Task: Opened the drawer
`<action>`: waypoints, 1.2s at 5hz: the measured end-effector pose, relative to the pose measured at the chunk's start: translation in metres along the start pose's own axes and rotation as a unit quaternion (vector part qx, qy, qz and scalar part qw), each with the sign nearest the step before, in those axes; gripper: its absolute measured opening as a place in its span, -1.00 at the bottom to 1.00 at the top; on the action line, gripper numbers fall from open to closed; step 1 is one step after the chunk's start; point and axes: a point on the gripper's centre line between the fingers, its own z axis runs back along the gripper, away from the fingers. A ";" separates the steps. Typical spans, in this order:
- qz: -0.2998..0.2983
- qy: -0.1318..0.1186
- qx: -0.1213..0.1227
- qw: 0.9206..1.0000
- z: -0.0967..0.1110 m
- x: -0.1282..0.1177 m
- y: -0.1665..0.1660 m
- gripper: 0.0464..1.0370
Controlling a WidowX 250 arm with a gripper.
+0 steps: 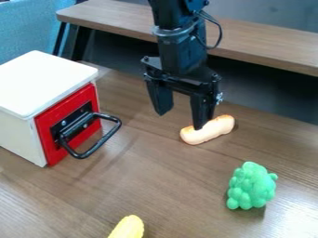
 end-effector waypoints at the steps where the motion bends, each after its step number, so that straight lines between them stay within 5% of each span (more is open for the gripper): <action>1: 0.003 0.014 -0.003 1.000 -0.009 -0.001 0.000 0.92; 2: 0.028 0.049 -0.026 0.998 -0.038 -0.003 0.008 0.92; 4: 0.052 0.052 -0.035 0.997 -0.043 -0.007 0.030 0.92; 6: 0.067 0.065 -0.004 0.996 -0.055 -0.025 0.054 0.92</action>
